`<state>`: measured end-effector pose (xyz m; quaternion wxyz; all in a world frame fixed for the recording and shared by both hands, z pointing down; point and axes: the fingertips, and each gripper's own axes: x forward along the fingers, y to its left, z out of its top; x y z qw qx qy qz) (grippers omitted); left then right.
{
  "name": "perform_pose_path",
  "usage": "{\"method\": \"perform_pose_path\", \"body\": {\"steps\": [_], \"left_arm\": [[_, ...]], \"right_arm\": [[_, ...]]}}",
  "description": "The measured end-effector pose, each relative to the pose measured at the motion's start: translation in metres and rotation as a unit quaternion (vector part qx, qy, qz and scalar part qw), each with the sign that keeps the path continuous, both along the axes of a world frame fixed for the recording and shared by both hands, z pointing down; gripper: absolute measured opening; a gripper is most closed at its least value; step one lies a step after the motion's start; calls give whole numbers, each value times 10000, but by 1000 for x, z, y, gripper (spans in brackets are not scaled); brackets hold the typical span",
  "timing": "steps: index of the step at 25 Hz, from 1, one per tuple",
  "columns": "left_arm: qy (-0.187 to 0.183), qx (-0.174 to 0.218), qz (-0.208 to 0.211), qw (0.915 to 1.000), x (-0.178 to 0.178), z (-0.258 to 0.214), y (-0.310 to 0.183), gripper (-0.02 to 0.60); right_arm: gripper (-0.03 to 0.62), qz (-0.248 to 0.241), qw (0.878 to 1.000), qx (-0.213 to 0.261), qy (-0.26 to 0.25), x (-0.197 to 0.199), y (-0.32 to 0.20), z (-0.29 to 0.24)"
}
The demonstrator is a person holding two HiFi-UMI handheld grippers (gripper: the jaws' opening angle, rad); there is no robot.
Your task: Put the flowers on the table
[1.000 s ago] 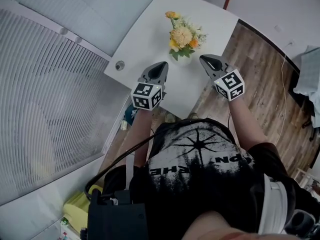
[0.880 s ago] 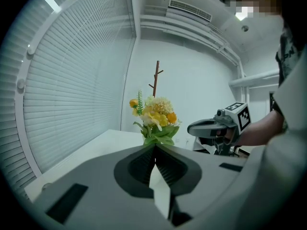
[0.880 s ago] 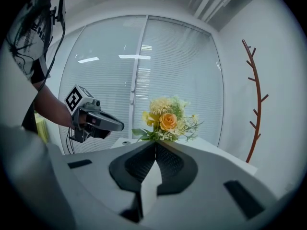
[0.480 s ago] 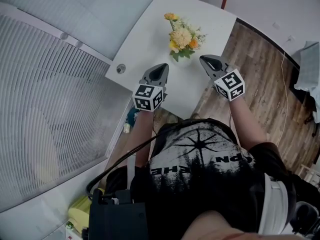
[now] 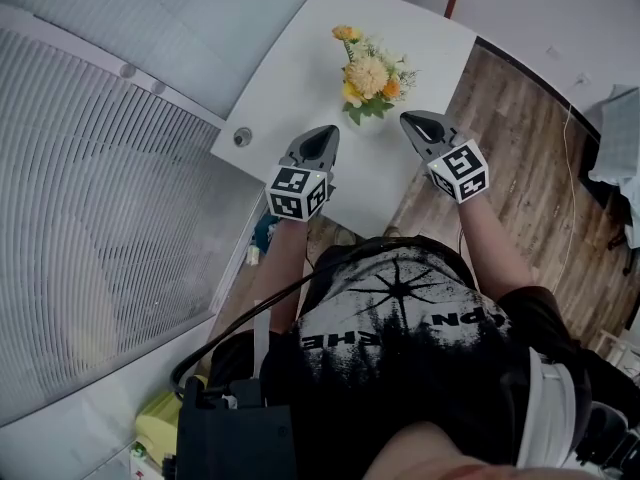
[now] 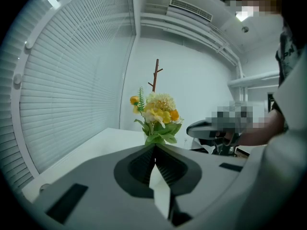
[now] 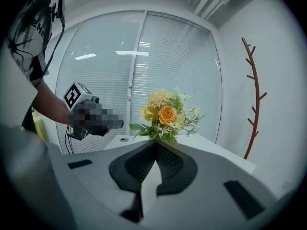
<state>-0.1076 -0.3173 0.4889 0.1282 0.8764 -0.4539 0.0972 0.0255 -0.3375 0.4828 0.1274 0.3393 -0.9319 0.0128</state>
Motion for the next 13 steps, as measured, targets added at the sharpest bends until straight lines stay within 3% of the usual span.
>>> {"method": "perform_pose_path", "body": {"steps": [13], "left_arm": [[26,-10,-73,10000,-1,-1,-7,12]], "right_arm": [[15,8,10000,2,86,4,-6,2]]}}
